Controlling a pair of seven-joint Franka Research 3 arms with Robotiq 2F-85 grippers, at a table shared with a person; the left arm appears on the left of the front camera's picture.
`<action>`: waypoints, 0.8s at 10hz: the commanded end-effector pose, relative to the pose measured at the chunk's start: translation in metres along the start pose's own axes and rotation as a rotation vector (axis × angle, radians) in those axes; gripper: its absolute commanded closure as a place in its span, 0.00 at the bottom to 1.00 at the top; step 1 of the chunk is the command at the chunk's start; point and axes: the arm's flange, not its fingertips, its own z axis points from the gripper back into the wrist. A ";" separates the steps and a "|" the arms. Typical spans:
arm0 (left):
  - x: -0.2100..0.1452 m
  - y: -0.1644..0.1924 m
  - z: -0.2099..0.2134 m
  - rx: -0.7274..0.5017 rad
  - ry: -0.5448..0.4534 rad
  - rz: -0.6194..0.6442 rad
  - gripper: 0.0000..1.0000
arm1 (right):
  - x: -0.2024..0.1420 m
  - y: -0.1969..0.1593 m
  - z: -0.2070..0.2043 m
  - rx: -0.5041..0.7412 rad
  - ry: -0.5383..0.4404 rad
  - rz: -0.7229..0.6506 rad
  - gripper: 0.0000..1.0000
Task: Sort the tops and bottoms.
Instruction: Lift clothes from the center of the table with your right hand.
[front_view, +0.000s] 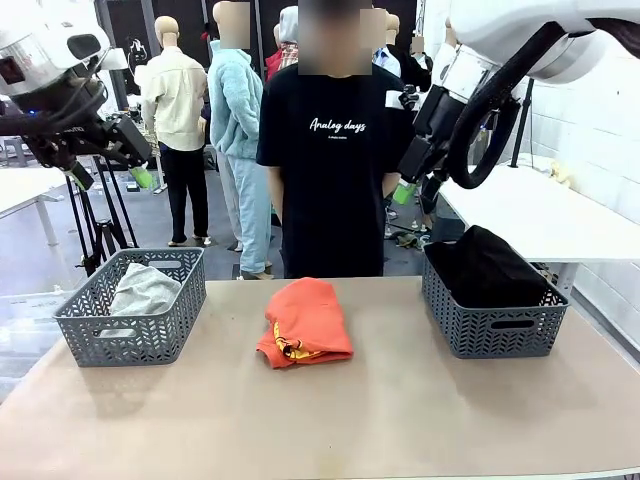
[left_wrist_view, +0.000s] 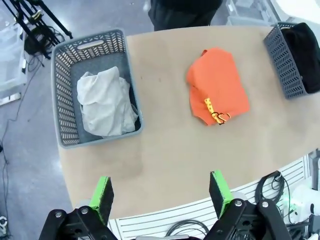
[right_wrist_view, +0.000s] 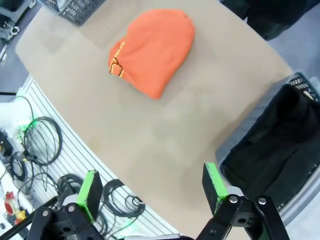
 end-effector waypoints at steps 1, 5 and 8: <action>0.001 -0.005 -0.003 -0.011 0.008 -0.039 0.00 | -0.002 0.001 0.005 -0.014 -0.029 -0.010 0.00; 0.001 -0.005 -0.003 -0.011 0.008 -0.039 0.00 | 0.056 -0.001 -0.103 0.019 0.015 0.005 0.00; 0.001 -0.005 -0.003 -0.011 0.008 -0.039 0.00 | 0.113 0.008 -0.206 -0.069 0.040 -0.039 0.00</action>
